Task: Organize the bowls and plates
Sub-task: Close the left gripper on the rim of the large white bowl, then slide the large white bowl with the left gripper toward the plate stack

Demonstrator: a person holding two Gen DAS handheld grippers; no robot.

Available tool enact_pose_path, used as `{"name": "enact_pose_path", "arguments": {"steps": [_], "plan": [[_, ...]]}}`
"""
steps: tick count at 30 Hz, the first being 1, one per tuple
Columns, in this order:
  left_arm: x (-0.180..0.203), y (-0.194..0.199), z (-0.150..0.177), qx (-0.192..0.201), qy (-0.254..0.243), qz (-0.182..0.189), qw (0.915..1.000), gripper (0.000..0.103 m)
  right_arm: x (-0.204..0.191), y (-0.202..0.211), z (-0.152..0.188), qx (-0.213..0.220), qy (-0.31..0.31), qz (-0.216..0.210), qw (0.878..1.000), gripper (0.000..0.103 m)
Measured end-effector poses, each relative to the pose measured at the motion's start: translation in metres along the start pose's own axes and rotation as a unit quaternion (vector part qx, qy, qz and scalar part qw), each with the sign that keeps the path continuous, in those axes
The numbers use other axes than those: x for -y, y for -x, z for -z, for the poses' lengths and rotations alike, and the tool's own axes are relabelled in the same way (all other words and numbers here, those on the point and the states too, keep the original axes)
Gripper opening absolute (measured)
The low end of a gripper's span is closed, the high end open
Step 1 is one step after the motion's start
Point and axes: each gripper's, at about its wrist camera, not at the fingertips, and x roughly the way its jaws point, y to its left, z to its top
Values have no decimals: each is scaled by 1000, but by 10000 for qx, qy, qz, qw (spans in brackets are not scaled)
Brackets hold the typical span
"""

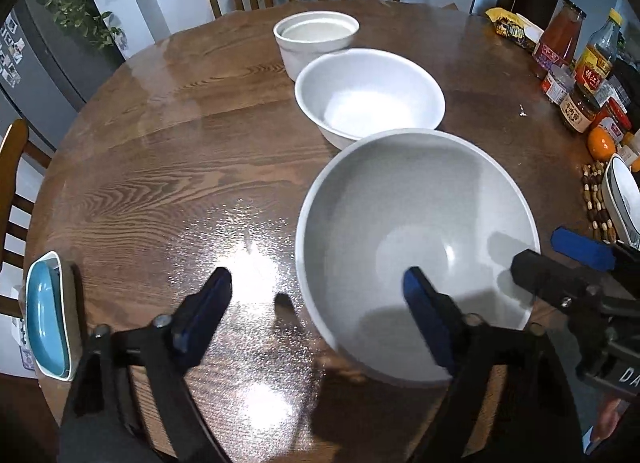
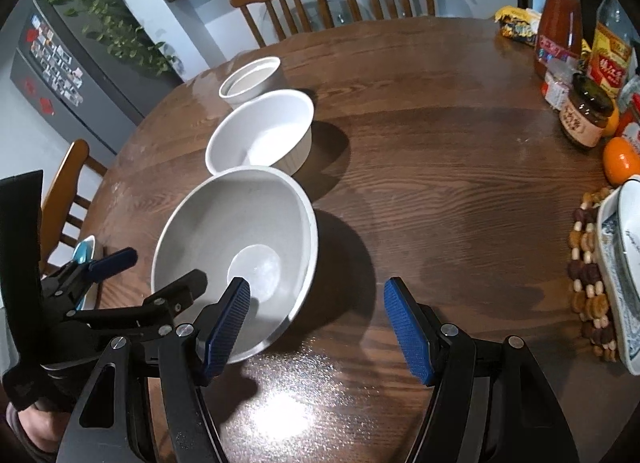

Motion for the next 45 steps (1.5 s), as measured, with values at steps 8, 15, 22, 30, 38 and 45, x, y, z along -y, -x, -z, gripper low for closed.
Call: {"name": "enact_pose_path", "arguments": {"steps": [8,15,22,30,38,45], "plan": [[-1,-7,0,-112,-1,184,9998,41,-4,-13,-2,-175,84,-60,9998,57],[1,-8,1,-133,-33,302,9994,28,-5,-20,-1,-326,64,-201,9992,31],[2,0,4,-28,-48,257,9997,27,-9,-17,3,-297,26,-225,9993,19],[-7,28,12,298,4,156,9994,27,-30,9,4,1,348,-110,9993,19],[-24,56,28,563,212,147,9981,27,-55,30,11,204,641,-82,9977,19],[-40,76,41,759,395,81,9963,27,-79,41,17,318,856,-144,9957,19]]}}
